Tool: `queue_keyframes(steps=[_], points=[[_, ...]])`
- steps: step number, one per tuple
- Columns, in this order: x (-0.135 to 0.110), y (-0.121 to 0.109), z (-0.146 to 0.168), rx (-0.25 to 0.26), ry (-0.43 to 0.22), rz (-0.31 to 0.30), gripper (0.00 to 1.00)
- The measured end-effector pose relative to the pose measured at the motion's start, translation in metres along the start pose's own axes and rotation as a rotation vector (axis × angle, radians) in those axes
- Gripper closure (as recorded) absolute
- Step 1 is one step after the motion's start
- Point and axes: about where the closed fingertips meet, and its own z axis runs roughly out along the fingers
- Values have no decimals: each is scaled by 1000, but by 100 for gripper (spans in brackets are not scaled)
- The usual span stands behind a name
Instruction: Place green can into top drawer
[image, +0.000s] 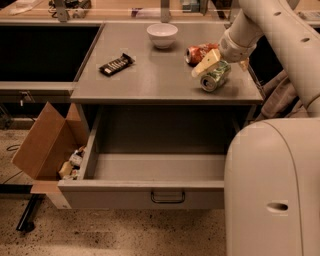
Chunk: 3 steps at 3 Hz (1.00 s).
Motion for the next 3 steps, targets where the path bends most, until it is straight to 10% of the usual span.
queue_keyframes(steps=[3], points=[[4, 1, 19, -12, 40, 22, 63]])
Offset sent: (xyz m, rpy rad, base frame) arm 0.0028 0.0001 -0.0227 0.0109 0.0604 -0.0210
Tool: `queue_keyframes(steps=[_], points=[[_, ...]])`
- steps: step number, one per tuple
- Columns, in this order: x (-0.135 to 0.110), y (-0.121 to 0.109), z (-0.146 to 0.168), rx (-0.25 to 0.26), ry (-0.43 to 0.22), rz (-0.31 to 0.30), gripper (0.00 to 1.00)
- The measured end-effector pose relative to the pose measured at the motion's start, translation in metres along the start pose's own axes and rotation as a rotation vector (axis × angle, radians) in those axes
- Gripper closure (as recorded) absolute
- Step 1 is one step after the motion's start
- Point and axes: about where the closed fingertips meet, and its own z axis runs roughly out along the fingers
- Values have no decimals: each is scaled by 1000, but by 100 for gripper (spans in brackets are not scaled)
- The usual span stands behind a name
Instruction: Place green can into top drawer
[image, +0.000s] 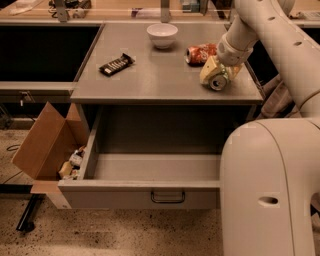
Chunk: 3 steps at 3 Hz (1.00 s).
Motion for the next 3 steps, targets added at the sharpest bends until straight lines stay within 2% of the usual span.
queue_keyframes(steps=[1, 2, 3], points=[[-2, 10, -12, -42, -46, -70, 86], [7, 43, -55, -154, -150, -260, 100], [22, 70, -77, -246, -193, -432, 100]])
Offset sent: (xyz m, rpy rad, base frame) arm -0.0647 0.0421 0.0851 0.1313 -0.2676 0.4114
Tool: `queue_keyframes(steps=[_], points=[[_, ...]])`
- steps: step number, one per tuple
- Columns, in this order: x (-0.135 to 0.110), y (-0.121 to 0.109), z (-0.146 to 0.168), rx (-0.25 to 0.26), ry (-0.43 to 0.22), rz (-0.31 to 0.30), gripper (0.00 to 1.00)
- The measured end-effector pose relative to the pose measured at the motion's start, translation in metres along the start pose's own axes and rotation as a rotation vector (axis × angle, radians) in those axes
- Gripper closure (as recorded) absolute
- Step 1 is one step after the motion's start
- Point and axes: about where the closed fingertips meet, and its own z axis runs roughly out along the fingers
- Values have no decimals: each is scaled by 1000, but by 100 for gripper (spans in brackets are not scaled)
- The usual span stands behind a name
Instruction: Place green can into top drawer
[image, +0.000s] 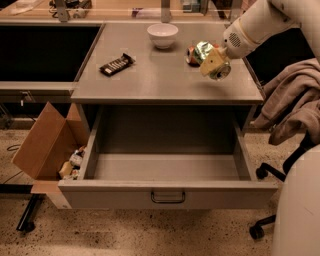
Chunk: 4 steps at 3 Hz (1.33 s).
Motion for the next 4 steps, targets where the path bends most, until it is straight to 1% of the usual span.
queue_keyframes(steps=[1, 2, 3, 4], points=[[3, 6, 2, -9, 9, -20, 100], [20, 36, -11, -32, 35, -106, 100], [55, 84, -16, -87, 95, -206, 100], [55, 84, -16, -87, 95, -206, 100]])
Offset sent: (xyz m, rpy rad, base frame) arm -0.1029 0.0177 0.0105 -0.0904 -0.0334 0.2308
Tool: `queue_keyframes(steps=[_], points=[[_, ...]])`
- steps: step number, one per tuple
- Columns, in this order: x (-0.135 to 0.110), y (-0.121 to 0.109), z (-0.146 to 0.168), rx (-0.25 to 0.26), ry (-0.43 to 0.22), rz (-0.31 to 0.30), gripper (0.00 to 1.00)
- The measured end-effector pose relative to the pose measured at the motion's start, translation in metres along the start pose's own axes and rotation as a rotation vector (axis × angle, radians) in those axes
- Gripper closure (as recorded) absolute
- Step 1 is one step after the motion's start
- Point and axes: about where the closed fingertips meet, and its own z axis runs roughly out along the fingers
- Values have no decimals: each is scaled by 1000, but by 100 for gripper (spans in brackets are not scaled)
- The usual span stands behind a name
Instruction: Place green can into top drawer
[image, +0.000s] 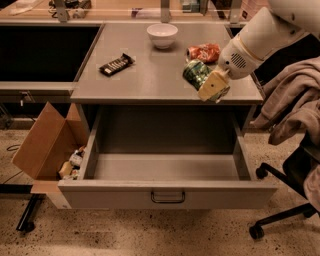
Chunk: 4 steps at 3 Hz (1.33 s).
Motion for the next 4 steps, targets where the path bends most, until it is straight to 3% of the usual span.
queue_keyframes(steps=[1, 3, 4], points=[[26, 13, 32, -48, 107, 1, 100], [63, 20, 75, -93, 266, 20, 100], [63, 21, 77, -94, 268, 22, 100]])
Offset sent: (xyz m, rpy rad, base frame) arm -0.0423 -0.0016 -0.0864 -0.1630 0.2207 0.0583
